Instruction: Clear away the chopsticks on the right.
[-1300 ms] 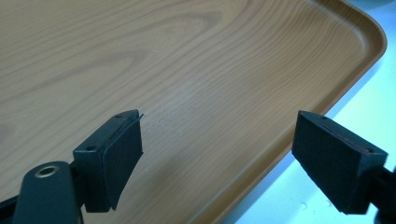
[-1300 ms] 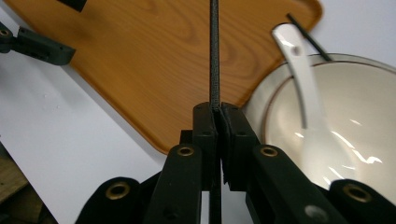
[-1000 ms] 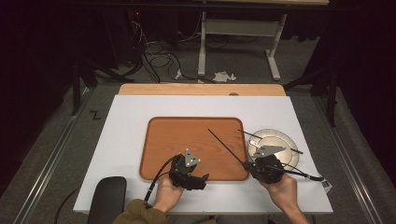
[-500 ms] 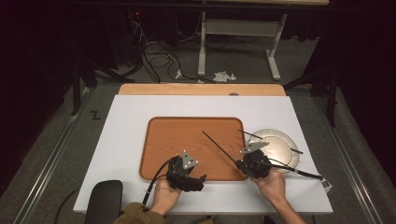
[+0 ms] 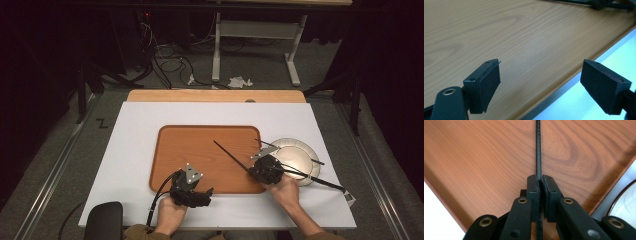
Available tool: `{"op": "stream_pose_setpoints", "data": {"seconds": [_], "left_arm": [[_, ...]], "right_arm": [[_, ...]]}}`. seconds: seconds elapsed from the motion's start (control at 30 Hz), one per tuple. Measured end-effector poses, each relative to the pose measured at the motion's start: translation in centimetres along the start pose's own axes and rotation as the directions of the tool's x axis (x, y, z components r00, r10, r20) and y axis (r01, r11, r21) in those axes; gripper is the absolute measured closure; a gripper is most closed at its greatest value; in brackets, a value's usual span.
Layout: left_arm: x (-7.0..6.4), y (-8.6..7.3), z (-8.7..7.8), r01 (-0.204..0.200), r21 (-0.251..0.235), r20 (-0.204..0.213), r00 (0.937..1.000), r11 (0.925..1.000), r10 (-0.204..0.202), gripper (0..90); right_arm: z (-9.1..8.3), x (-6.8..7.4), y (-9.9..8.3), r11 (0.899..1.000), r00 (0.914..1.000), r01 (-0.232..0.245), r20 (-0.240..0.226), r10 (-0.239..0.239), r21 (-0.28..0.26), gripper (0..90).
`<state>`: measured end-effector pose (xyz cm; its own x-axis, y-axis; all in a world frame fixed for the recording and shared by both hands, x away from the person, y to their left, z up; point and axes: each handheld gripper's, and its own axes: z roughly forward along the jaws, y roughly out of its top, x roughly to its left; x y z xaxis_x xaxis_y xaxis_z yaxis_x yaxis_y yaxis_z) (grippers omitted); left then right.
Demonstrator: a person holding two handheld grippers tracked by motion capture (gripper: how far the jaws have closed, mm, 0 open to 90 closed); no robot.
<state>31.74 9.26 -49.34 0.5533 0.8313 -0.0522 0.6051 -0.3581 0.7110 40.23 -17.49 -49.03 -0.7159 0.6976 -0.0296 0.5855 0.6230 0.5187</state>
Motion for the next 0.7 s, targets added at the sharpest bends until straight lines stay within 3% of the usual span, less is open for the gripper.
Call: {"op": "stream_pose_setpoints", "data": {"seconds": [0.17, 0.27, 0.7], "left_arm": [[0.15, -0.20, -0.29, 0.009, -0.003, -0.008, 0.9999, 1.0000, -0.009, 16.5], [0.23, -0.30, -0.49, 0.013, -0.006, -0.013, 0.9998, 0.9999, -0.013, 16.5], [0.22, -0.27, -0.48, 0.011, -0.006, -0.009, 0.9999, 0.9999, -0.011, 16.5]], "right_arm": [[0.07, -0.23, 0.08, 1.000, 0.9995, 0.016, 0.027, -0.016, -0.002, 84.3], [0.04, -0.39, 0.13, 1.000, 0.9984, 0.001, 0.057, -0.001, 0.006, 83.7], [0.01, -0.44, 0.04, 0.999, 0.9964, -0.033, 0.078, 0.032, 0.002, 81.6]]}}
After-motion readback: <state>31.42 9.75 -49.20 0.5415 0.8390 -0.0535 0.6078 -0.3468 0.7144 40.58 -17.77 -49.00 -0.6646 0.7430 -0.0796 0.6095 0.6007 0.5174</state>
